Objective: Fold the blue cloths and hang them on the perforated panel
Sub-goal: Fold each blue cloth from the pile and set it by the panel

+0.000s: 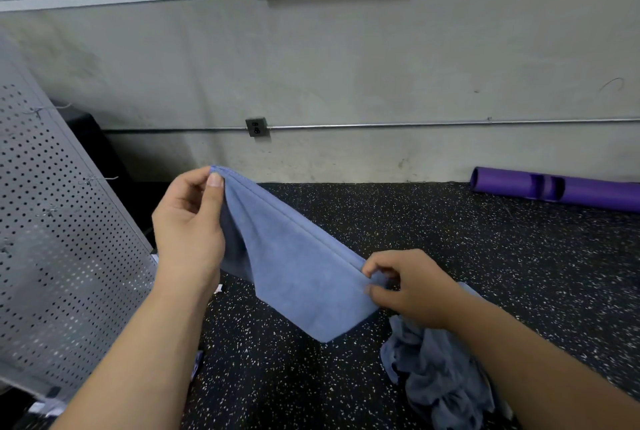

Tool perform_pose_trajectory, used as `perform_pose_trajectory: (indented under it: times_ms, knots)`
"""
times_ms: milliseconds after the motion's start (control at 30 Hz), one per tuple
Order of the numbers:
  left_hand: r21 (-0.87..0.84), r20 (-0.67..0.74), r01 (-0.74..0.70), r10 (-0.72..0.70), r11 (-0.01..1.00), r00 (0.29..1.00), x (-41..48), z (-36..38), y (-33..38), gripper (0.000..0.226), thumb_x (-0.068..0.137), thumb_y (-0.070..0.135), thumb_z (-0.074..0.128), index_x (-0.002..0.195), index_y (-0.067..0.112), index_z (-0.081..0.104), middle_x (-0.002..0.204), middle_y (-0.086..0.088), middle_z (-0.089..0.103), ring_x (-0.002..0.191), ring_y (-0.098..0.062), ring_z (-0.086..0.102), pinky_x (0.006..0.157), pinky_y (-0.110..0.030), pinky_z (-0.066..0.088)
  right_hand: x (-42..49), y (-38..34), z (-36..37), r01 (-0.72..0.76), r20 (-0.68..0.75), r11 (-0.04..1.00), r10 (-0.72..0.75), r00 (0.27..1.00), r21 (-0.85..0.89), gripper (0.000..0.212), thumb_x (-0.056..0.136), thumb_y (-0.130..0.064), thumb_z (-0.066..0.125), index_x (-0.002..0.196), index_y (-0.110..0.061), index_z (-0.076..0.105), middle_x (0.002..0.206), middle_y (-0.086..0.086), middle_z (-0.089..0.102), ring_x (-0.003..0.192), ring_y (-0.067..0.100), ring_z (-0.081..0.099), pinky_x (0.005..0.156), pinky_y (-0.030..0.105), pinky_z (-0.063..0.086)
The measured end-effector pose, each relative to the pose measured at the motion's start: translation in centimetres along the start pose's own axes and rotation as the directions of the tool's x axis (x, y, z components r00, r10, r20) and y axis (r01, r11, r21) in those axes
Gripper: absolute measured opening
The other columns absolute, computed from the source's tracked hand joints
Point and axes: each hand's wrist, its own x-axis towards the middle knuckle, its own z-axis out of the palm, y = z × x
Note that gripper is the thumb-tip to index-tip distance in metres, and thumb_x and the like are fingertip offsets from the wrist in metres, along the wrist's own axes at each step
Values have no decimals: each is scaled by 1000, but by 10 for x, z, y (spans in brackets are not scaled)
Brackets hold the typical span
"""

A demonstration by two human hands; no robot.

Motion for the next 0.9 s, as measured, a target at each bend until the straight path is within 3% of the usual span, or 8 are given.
perform_pose_trajectory:
  times_ms: [200,267,367,500,600,733,900]
  knots:
    - [13,-87,9,-8,1000,996,10,-10,-6,14,107,25,66,116,18,73,110,3,77,102,-5,69,95,-21,55,2,0,-15,-21,-107,985,39,994,171,15,100,-26,74,86,-21,77,62,-26,59,57,-2,49,62,10,39]
    - [36,-100,18,-15,999,995,13,-13,-10,17,107,26,65,119,16,73,113,-1,76,101,-5,68,94,-20,54,1,-2,-19,-23,-117,968,53,992,249,18,99,-33,74,87,-20,79,62,-19,60,58,0,45,60,16,40]
    - [47,-106,40,-35,998,994,17,-15,-16,13,107,27,66,115,20,74,111,2,76,100,-4,68,92,-20,53,-1,-5,-26,-25,-122,943,69,990,333,22,89,-44,78,86,-22,80,74,2,73,65,10,54,64,28,46]
    - [69,-116,74,-66,995,991,19,-18,-23,15,107,28,66,116,19,75,110,5,77,99,-2,68,93,-21,53,-2,-3,-33,-48,-23,932,60,998,360,15,83,-29,92,89,-22,81,90,14,78,80,19,69,81,43,61]
    - [89,-113,103,-93,991,989,21,-21,-28,15,107,30,66,115,22,75,109,7,77,97,0,68,91,-20,52,-4,2,-36,-55,15,937,53,998,345,13,85,-17,90,91,-22,80,93,20,76,83,33,72,86,54,61]
    - [186,-92,135,-119,973,989,24,-26,-37,13,107,34,63,109,28,74,107,7,76,93,0,65,88,-23,48,-6,1,-37,-3,-82,928,36,996,372,7,95,-21,82,88,-25,79,88,26,70,74,21,56,73,40,50]
    - [211,-89,146,-130,967,988,25,-28,-41,13,108,34,62,108,29,73,105,8,74,91,1,63,84,-22,47,-5,-5,-37,-1,-125,929,51,991,369,14,101,-29,71,91,-22,77,82,-3,74,73,9,58,72,24,51]
